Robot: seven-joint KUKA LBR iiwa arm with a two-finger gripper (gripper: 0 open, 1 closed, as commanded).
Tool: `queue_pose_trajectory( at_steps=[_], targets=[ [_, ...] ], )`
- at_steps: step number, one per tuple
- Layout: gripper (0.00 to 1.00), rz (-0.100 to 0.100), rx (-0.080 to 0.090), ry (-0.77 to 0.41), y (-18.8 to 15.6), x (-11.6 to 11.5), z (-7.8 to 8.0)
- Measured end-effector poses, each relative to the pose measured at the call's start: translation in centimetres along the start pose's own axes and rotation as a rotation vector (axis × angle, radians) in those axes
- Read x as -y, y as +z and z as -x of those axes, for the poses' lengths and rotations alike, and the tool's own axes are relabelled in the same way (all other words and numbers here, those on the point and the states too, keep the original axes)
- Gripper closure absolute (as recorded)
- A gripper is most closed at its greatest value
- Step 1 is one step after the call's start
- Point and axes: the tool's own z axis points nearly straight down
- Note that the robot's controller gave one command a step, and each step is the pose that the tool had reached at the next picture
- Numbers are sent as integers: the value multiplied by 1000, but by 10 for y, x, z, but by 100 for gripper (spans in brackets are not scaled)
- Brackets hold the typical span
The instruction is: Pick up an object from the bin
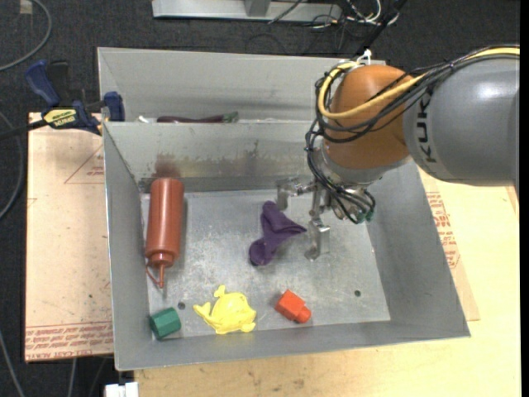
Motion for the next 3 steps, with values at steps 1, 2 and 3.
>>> queue_pose_trajectory(
  at_steps=[1, 2, 3],
  targets=[
    [0, -3, 10, -208, 52, -13, 19],
    [100, -1, 5, -266, 65, -17, 19],
    [100, 0, 5, -265, 65, -17, 19]
  ],
)
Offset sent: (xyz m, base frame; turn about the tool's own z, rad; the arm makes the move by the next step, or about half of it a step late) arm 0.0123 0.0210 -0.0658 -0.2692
